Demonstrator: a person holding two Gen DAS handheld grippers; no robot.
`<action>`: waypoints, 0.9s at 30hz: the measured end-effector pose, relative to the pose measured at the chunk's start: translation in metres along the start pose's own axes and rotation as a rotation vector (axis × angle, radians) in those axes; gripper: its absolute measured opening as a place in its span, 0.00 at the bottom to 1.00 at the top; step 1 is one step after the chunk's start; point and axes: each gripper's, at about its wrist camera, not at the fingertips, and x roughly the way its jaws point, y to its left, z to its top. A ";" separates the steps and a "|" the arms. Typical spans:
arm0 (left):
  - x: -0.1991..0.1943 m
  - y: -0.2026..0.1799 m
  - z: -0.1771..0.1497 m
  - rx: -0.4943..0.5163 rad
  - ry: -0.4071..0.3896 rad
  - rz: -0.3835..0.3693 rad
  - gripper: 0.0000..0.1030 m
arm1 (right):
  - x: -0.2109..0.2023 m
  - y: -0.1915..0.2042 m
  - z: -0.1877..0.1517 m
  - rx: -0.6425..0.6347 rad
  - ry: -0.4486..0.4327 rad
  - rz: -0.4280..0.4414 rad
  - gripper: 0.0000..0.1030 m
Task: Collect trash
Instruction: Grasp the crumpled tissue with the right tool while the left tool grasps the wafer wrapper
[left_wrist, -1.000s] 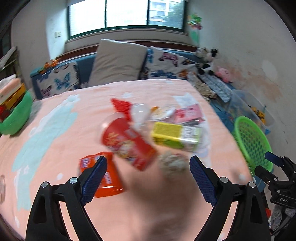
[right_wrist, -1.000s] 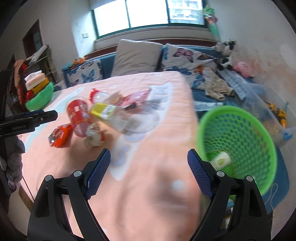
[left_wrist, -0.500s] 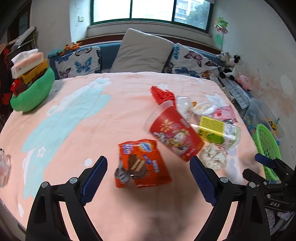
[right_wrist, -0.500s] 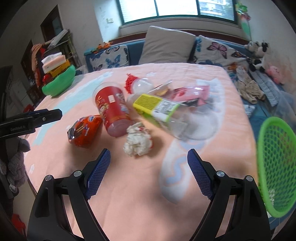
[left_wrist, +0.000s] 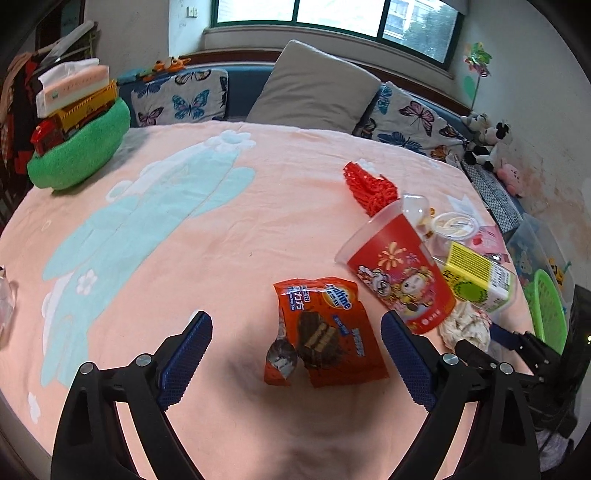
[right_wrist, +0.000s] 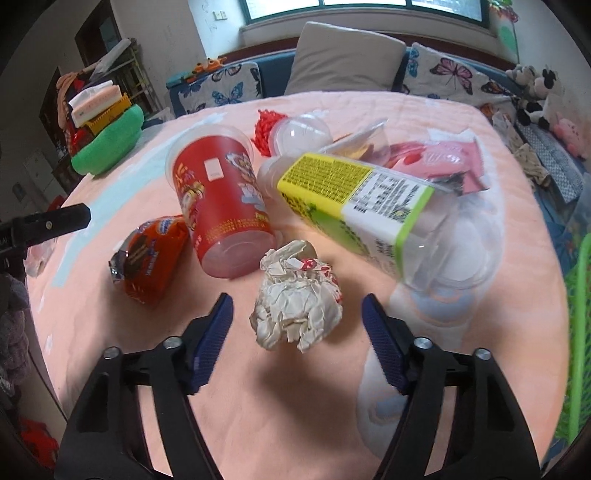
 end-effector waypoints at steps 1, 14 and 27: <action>0.003 -0.001 0.001 0.002 0.005 0.001 0.88 | 0.003 0.001 0.000 0.000 0.005 0.000 0.62; 0.052 -0.015 0.000 0.046 0.107 -0.008 0.90 | -0.016 -0.001 -0.009 -0.034 -0.020 0.007 0.50; 0.082 -0.030 -0.003 0.094 0.160 0.022 0.90 | -0.048 -0.013 -0.024 -0.032 -0.047 -0.020 0.50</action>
